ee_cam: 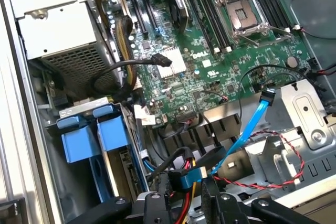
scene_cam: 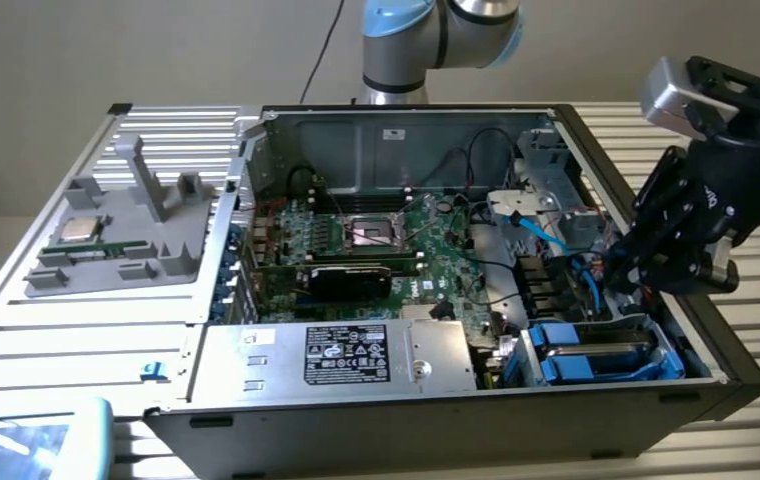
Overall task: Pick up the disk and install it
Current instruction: 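Insert the first disk wire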
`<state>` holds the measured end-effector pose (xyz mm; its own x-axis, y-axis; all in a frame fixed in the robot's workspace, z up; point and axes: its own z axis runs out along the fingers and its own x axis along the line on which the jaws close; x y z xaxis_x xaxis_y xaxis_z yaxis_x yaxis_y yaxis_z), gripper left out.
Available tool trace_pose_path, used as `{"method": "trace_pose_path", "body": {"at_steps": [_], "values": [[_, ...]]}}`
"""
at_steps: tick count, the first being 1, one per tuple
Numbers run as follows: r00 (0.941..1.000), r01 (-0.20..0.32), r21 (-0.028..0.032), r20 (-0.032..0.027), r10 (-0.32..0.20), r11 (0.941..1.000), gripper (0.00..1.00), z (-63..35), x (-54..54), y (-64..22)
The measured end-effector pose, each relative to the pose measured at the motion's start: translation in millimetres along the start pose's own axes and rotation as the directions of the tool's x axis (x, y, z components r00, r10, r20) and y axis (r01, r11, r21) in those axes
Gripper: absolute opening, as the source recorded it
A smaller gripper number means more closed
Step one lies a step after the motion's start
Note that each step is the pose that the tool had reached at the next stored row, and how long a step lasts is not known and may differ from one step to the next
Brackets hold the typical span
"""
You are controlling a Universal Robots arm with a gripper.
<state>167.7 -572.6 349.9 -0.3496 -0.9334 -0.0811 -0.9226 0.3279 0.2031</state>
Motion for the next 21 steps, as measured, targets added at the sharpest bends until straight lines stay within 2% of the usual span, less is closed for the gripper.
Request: {"method": "trace_pose_path", "body": {"at_steps": [8,10,18,19,21], "values": [[1.0,-0.001,0.002,-0.0052,0.001,1.0,0.35,0.1,-2.3,6.4],[1.0,-0.002,0.0032,-0.0084,0.002,1.0,0.35,0.0,-1.8,7.7],[0.9994,-0.011,0.0156,-0.0338,0.011,0.9998,0.35,0.7,-0.2,12.2],[0.9992,-0.012,0.0194,-0.0378,0.012,0.9997,0.35,0.4,-0.2,12.4],[0.9989,-0.013,0.0314,-0.0451,0.014,0.9994,0.35,0.0,-0.2,12.7]]}}
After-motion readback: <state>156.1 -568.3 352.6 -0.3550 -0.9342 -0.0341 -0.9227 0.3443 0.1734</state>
